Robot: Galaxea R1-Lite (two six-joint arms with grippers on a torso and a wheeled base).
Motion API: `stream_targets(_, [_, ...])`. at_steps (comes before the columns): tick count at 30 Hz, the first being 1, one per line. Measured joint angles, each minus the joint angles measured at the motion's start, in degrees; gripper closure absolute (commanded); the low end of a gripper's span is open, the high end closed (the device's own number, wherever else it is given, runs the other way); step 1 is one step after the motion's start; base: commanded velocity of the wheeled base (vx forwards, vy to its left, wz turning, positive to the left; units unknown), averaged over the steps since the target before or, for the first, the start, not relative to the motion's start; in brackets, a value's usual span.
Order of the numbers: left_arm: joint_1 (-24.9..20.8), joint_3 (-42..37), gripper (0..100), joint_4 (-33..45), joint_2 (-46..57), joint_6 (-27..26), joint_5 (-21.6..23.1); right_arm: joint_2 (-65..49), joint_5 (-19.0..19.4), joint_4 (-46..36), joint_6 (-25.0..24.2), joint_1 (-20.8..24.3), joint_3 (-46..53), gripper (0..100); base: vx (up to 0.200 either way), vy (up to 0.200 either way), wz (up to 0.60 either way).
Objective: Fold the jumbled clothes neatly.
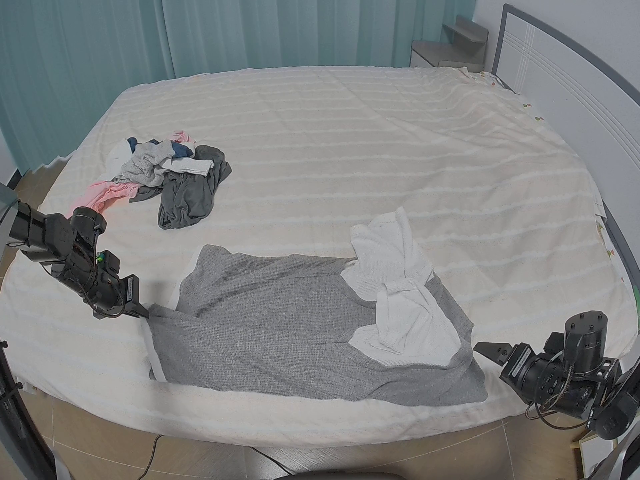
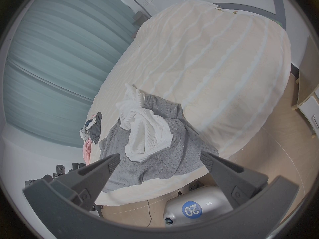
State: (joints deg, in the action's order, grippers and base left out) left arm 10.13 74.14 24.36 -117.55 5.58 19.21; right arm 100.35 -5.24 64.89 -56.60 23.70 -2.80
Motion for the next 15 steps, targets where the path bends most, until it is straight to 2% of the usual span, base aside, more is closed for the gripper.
stream_targets(4, [-0.8, 0.2, 100, 0.5, -1.2, -0.1, -0.5, 0.8, 0.1, 0.1, 0.1, 0.0, -0.1, 0, 0.000, 0.000, 0.00])
stream_targets(5, [-1.0, 0.2, 0, 0.5, -1.5, -0.1, -0.5, 1.0, 0.2, 0.1, 0.2, -0.1, -0.2, 0, 0.000, 0.000, 0.00])
stream_targets(8, [-1.3, 0.2, 0, 0.6, -2.2, -0.3, -0.6, 1.3, 2.0, 0.1, 1.1, -0.9, -0.8, 0, 0.000, 0.000, 0.00])
stream_targets(15, [-1.9, 0.1, 0, 0.6, -2.9, -0.1, -0.7, 3.0, 11.5, -0.1, 8.4, -6.0, -3.9, 0, 0.000, 0.000, 0.00])
